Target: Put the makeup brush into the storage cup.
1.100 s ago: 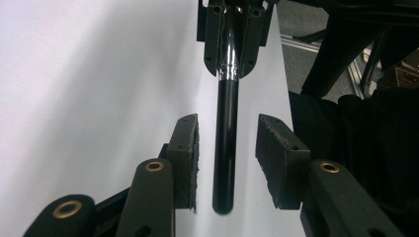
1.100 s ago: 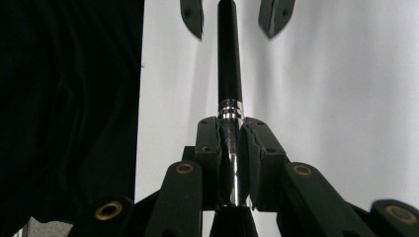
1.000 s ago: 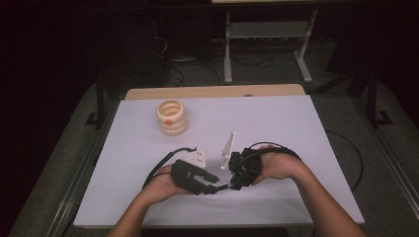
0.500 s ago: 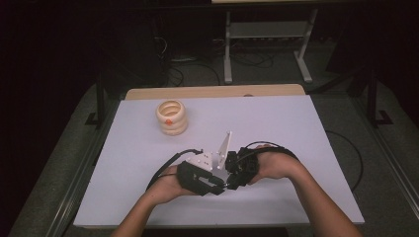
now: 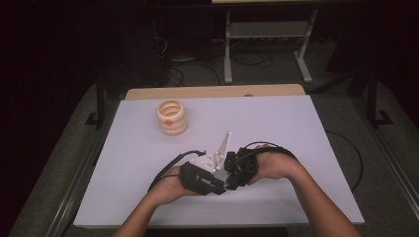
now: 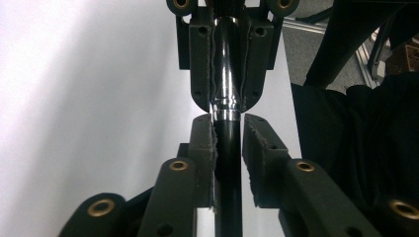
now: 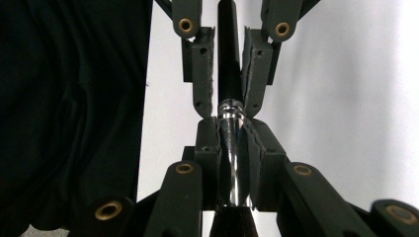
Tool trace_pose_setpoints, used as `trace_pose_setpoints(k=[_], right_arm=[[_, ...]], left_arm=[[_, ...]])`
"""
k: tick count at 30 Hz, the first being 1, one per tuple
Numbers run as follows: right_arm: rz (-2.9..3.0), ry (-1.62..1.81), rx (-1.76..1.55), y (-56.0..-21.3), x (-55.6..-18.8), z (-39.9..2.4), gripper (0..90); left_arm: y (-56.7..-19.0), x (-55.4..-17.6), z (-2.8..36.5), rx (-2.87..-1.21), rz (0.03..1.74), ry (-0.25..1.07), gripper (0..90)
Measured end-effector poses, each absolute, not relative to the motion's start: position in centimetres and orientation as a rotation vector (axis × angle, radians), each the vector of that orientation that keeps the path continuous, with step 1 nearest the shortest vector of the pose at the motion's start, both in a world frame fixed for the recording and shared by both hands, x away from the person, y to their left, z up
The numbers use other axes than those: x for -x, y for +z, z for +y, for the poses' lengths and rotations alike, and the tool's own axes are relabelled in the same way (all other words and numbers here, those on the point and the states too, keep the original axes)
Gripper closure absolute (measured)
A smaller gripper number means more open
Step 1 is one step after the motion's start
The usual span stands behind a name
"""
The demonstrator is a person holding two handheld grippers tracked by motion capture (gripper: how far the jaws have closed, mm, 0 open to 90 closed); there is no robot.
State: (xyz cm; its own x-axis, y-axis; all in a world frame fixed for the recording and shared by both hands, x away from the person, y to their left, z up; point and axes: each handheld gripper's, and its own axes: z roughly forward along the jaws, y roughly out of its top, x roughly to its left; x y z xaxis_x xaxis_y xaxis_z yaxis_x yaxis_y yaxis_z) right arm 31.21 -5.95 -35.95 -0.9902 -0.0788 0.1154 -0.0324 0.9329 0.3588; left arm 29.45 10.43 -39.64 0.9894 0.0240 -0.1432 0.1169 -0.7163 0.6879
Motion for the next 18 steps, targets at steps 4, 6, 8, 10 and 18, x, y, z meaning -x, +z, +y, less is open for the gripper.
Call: trace_pose_setpoints(k=[4, 6, 8, 10, 18], right_arm=[[-2.964, -0.546, -0.08, -35.85, -31.11, -5.98, 76.5], [-2.966, -0.539, -0.104, -35.86, -31.17, -5.99, 76.6], [-2.961, -0.521, -0.071, -35.81, -30.94, -5.99, 76.5], [-2.972, -0.543, -0.029, -35.89, -30.75, -5.85, 76.5], [-2.955, -0.538, -0.067, -36.05, -30.84, -5.7, 76.5]], left_arm=[[-39.72, -29.42, 10.42, -2.359, 0.111, -0.17, 78.5], [-39.85, -29.23, 10.27, -2.337, 0.149, -0.165, 78.9], [-39.83, -29.27, 10.27, -2.351, 0.13, -0.162, 79.2], [-39.7, -29.53, 10.39, -2.391, 0.073, -0.158, 79.4], [-40.03, -29.34, 10.2, -2.376, 0.101, -0.177, 79.5]])
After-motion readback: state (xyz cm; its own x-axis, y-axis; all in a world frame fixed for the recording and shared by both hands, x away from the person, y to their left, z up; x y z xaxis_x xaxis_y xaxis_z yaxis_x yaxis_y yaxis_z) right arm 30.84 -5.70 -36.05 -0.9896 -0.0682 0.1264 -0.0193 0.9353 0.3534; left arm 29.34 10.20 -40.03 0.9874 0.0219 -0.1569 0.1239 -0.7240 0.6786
